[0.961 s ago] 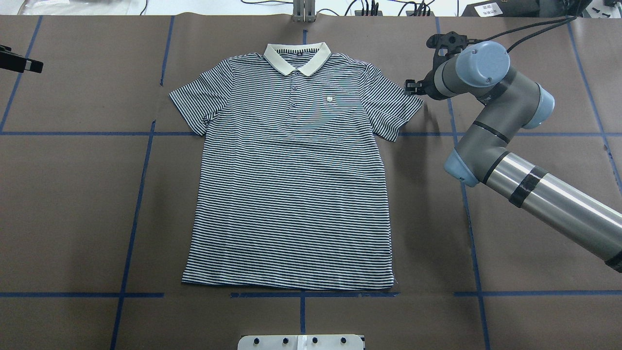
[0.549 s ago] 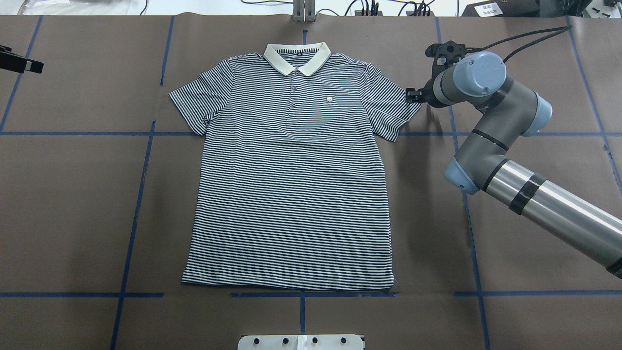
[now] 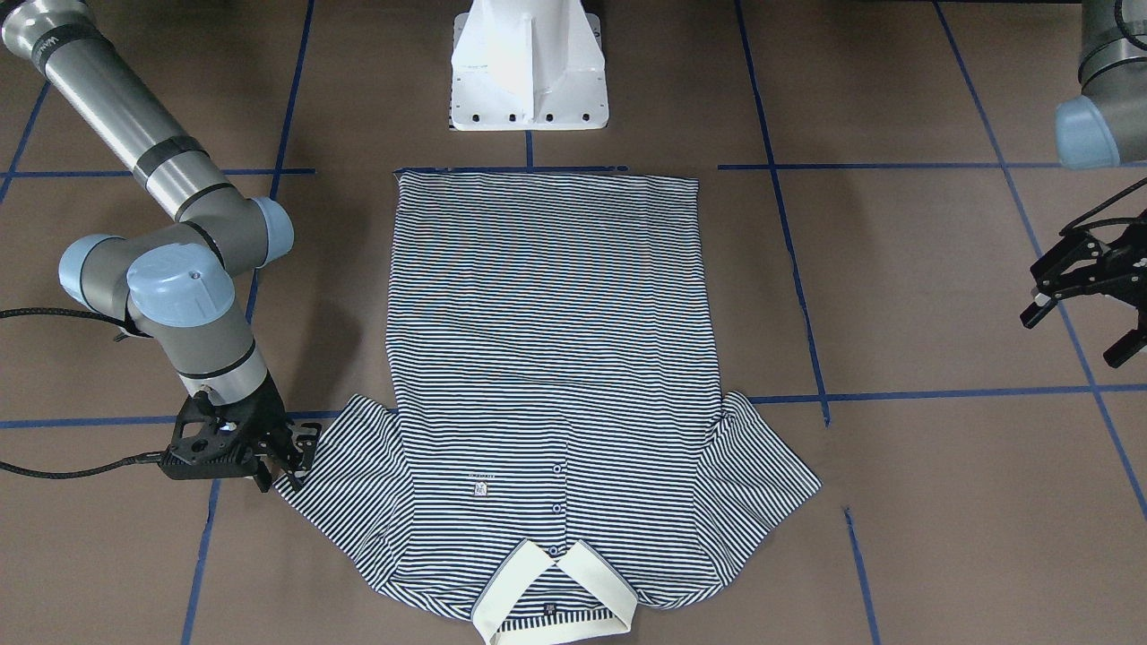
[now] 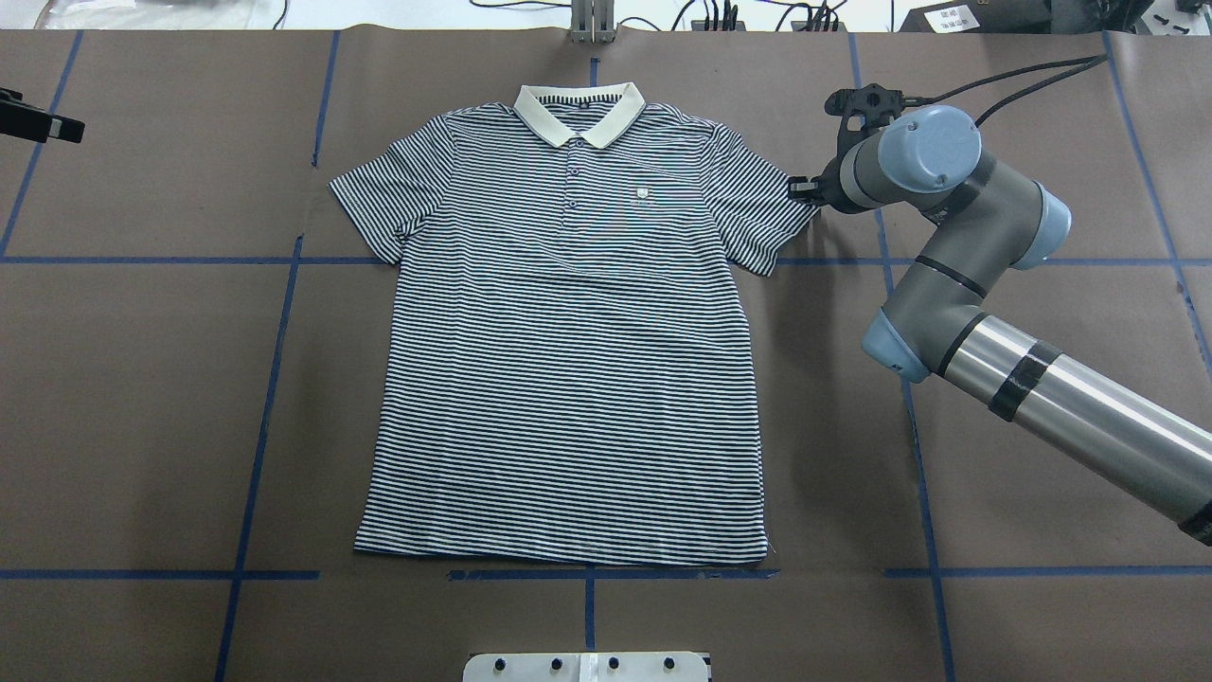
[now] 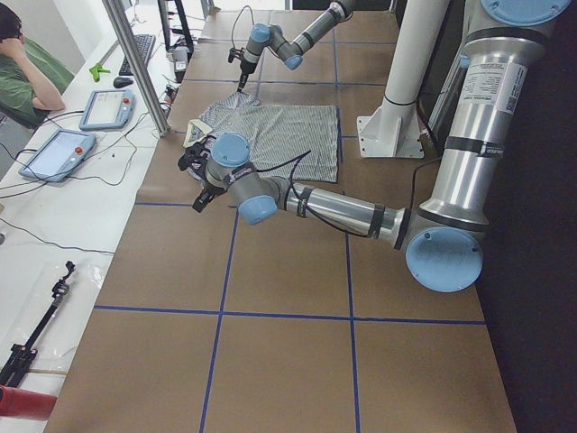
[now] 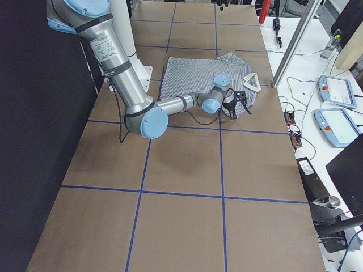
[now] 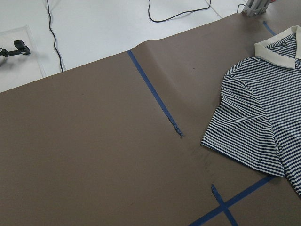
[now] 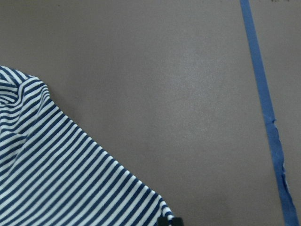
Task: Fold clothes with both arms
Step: 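Move the right gripper in toward the striped shirt's shoulder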
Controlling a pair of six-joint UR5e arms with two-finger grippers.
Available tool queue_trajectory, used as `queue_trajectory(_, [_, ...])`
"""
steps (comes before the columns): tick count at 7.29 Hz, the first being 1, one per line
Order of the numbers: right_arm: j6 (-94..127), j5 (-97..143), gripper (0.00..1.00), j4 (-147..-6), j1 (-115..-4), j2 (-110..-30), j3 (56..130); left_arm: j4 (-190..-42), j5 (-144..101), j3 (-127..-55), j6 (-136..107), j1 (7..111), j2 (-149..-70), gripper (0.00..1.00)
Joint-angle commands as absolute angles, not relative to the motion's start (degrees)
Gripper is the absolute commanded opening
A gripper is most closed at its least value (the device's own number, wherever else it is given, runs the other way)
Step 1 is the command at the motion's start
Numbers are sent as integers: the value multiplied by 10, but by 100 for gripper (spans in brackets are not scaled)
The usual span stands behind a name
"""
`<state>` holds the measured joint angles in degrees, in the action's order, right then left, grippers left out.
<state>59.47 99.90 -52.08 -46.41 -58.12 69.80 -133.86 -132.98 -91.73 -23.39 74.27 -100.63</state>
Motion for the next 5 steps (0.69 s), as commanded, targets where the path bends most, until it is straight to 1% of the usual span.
queue_trajectory(1, [596,999,0,-530,-464,-577,704,-1339,-1330,-918,-234,743,-1006,100])
queue_trajectory(2, [599,999,0,-544,-465,-575,717,-1339,-1330,-918,-234,743,-1006,100])
queue_trajectory(4, [646,987,0,-676,-461,-545,784,-1339,-1330,-918,-236,743,-1006,100])
queue_trajectory(5, [709,951,0,-732,-441,-505,794,-1339,-1330,-919,-236,743,-1006,100])
